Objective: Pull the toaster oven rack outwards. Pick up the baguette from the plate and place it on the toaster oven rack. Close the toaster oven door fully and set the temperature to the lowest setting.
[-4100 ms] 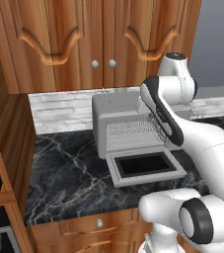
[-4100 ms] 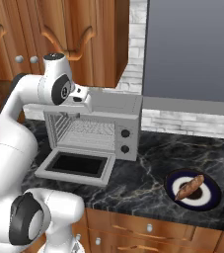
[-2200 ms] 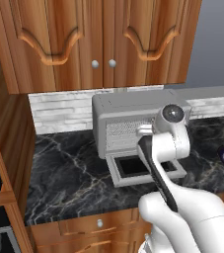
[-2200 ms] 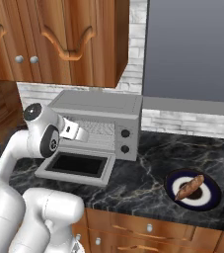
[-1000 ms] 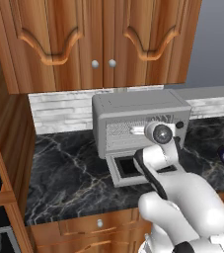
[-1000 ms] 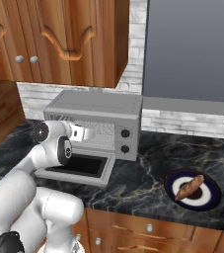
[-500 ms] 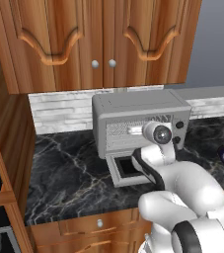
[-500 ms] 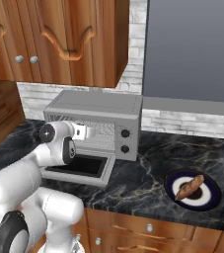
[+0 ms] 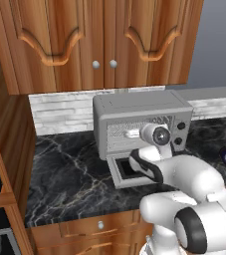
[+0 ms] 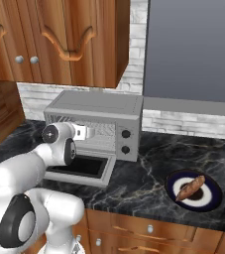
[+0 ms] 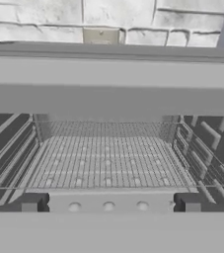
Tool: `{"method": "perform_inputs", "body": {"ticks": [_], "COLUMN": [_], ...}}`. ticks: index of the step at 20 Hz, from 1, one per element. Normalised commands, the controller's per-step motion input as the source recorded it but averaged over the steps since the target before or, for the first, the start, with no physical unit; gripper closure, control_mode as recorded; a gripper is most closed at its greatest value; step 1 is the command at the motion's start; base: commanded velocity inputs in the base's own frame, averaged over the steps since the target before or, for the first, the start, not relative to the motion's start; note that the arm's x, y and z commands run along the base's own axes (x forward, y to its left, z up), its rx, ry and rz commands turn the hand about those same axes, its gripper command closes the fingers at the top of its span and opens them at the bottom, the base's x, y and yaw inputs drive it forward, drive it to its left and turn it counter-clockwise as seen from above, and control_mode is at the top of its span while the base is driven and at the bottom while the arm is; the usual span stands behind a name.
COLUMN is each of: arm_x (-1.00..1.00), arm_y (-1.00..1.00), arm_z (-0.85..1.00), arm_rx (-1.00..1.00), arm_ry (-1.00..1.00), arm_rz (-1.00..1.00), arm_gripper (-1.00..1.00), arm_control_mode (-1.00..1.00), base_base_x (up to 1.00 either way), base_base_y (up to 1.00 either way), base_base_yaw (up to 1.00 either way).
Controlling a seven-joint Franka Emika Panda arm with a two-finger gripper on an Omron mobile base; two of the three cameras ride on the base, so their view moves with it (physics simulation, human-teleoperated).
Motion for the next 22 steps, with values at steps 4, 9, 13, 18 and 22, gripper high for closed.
{"method": "perform_inputs", "body": {"ticks": [4, 9, 13, 18, 22], "arm_x": [0.29, 0.34, 0.34, 0.23, 0.19], "arm_y": [0.03, 0.0, 0.0, 0.0, 0.0], "arm_z": [-0.16, -0.1, -0.16, -0.19, -0.13], "arm_rx": [0.0, 0.0, 0.0, 0.0, 0.0], "arm_ry": [0.0, 0.0, 0.0, 0.0, 0.0], "arm_rz": [0.01, 0.0, 0.0, 0.0, 0.0], "arm_gripper": [-1.0, -1.0, -1.0, -1.0, -1.0], "arm_control_mode": [-1.0, -1.0, -1.0, -1.0, -1.0], "base_base_x": [0.0, 0.0, 0.0, 0.0, 0.0], "base_base_y": [0.0, 0.0, 0.0, 0.0, 0.0], "base_base_yaw": [0.0, 0.0, 0.0, 0.0, 0.0]}}
